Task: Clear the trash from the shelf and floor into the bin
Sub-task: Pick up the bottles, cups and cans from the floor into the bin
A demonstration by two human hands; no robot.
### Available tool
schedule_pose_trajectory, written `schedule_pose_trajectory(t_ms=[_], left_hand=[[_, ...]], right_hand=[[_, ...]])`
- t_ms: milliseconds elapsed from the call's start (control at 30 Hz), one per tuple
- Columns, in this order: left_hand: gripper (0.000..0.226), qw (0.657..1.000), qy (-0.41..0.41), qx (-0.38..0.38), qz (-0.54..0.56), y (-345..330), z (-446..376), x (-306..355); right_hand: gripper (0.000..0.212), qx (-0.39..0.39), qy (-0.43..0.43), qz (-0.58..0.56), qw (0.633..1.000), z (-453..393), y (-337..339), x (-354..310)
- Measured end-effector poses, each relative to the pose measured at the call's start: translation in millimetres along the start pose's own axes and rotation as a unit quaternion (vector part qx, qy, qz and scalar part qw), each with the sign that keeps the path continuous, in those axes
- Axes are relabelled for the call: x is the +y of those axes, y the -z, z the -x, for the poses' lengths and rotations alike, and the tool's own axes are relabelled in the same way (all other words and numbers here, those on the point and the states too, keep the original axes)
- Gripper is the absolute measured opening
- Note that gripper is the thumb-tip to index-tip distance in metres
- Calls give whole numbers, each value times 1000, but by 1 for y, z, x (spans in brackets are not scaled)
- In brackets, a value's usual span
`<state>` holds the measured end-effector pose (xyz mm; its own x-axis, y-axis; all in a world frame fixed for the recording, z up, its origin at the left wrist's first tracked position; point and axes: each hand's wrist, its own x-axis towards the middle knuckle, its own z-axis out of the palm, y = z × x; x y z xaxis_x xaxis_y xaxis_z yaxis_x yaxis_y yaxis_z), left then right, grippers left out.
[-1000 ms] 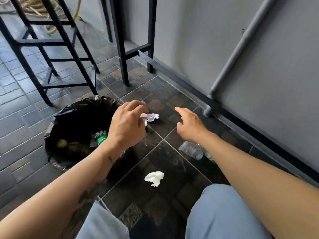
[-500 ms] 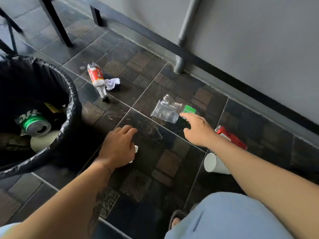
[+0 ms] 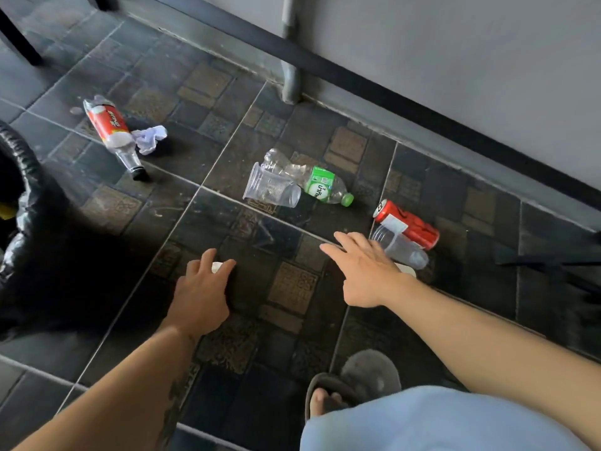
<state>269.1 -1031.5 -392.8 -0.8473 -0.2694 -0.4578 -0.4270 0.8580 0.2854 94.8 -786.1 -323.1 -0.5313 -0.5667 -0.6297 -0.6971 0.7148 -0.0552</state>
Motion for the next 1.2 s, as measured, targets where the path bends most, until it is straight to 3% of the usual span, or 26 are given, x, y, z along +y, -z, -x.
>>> schedule_pose_trajectory(t_ms=[233, 467, 600, 767, 900, 1033, 1200], left_hand=[[49, 999, 24, 17, 37, -1, -10, 11], [42, 993, -16, 97, 59, 23, -28, 55], [39, 986, -51, 104, 120, 50, -46, 68], [32, 985, -109, 130, 7, 86, -84, 60], [54, 974, -145, 162, -67, 106, -117, 66], [73, 967, -134, 156, -148, 110, -143, 82], [78, 962, -123, 130, -204, 100, -159, 81]], right_hand=[[95, 16, -39, 66, 997, 28, -21, 30], [97, -6, -72, 114, 991, 29, -43, 44], [89, 3, -72, 102, 992, 25, -43, 46], [88, 46, -108, -67, 991, 24, -20, 42], [75, 135, -117, -151, 972, 27, -6, 46], [77, 198, -147, -191, 950, 31, 6, 68], [89, 116, -186, -177, 959, 32, 4, 88]])
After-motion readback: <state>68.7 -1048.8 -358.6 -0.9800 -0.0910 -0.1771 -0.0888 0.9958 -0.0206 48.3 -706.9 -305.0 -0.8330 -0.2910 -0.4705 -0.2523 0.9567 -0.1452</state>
